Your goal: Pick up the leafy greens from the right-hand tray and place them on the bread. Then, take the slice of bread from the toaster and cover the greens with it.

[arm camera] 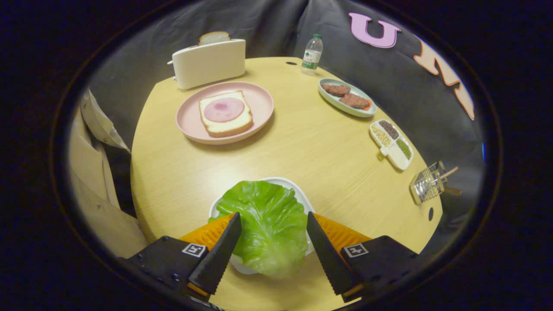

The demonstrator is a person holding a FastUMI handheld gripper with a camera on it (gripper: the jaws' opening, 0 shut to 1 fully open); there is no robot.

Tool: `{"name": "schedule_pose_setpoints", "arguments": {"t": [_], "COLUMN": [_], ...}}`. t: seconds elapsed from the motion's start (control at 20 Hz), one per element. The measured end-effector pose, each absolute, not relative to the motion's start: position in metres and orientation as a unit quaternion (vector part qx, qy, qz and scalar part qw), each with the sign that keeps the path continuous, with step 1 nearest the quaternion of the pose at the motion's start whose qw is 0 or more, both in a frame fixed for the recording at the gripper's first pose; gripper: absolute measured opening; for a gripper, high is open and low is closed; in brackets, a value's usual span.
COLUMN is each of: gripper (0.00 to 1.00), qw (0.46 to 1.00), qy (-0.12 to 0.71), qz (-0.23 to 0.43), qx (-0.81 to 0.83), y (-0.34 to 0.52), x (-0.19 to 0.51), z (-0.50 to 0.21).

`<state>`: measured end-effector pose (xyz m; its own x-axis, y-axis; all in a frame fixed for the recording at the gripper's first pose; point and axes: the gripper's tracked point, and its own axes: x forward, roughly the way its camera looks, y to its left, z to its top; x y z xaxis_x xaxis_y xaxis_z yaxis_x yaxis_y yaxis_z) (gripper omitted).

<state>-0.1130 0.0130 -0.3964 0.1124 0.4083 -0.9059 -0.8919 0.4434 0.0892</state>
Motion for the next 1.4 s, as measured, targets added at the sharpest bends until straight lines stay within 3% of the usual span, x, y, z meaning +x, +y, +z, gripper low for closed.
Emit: {"name": "schedule_pose_setpoints", "arguments": {"t": [0.6, 0.85, 0.9, 1.15, 1.4], "gripper": [0.92, 0.48, 0.48, 0.06, 0.06], "qw": [0.671, 0.673, 0.675, 0.672, 0.69], "qy": [0.557, 0.562, 0.561, 0.548, 0.535], "qz": [0.438, 0.43, 0.431, 0.446, 0.436], "qx": [-0.216, -0.214, -0.21, -0.221, -0.217], "y": [0.011, 0.013, 0.017, 0.02, 0.026], "x": [-0.129, -0.131, -0.131, -0.136, -0.125], "z": [-0.424, -0.425, -0.424, -0.418, -0.391]}}
